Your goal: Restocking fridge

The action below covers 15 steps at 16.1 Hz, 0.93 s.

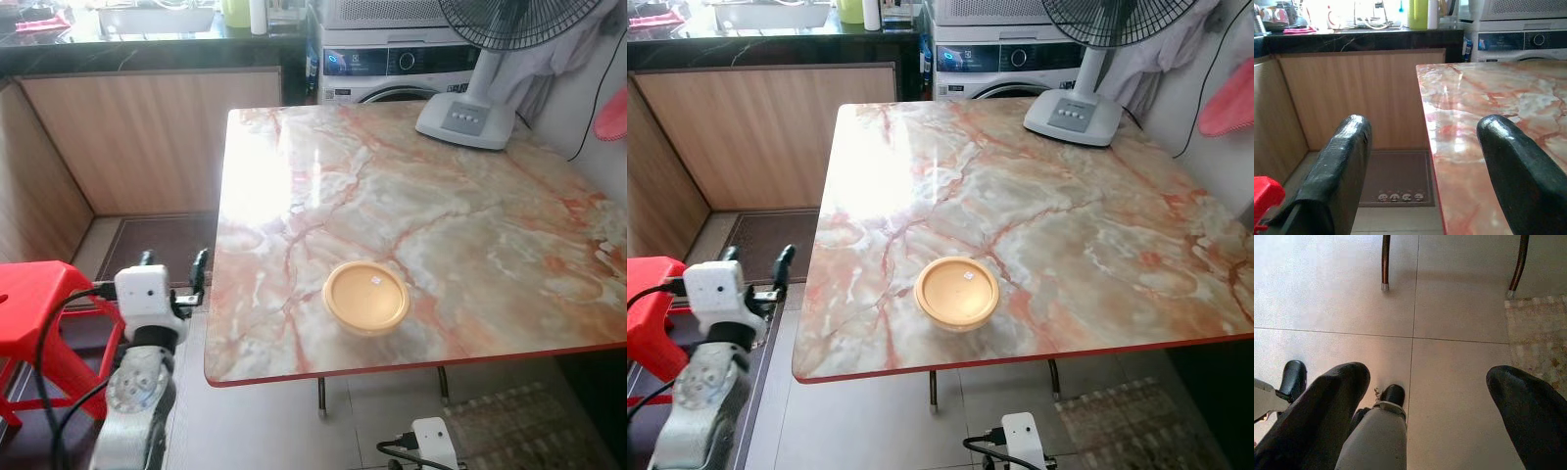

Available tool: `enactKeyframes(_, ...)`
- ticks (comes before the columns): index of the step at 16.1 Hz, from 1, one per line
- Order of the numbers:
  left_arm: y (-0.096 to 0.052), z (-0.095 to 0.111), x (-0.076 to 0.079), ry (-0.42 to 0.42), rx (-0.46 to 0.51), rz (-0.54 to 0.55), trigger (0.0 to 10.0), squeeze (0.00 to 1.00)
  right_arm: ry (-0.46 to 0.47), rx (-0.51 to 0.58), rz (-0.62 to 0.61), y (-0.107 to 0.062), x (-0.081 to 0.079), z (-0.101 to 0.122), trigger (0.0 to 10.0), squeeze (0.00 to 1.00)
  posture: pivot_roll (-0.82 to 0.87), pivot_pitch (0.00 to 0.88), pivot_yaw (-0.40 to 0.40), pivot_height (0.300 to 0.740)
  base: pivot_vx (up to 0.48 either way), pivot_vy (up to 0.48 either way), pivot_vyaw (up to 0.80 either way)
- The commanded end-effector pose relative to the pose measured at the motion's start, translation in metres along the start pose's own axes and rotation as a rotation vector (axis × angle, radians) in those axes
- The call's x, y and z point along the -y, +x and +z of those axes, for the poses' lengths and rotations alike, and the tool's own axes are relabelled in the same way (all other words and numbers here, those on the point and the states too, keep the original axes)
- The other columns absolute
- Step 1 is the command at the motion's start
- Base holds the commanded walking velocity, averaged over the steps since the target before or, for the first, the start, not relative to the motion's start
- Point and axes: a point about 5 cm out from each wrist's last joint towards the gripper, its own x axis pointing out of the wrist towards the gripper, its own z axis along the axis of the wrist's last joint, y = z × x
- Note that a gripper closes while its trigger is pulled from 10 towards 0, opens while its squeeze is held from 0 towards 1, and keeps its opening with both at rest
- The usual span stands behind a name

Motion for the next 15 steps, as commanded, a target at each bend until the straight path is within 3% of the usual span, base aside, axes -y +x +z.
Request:
enactKeyframes(1, -0.0026, -0.0007, -0.0001, 0.017, -0.020, -0.022, 10.0, 0.00, 0.004, -0.004, -0.004, -0.0002, 0.0008, -0.0012, 10.0, 0.00, 0.08, 0.000, -0.018, 0.740, 0.000, 0.000, 0.00)
enactKeyframes(3, -0.0025, -0.0019, 0.0008, 0.027, -0.026, -0.028, 10.0, 0.00, 0.001, -0.006, -0.003, -0.0003, 0.0009, -0.0015, 10.0, 0.00, 0.09, 0.000, -0.020, 0.740, 0.000, 0.000, 0.00)
enactKeyframes(15, 0.0016, -0.0027, 0.0048, 0.019, -0.035, -0.033, 10.0, 0.00, -0.020, -0.022, -0.001, -0.0007, 0.0018, -0.0045, 10.0, 0.00, 0.08, 0.000, -0.025, 0.740, 0.000, -0.274, 0.00)
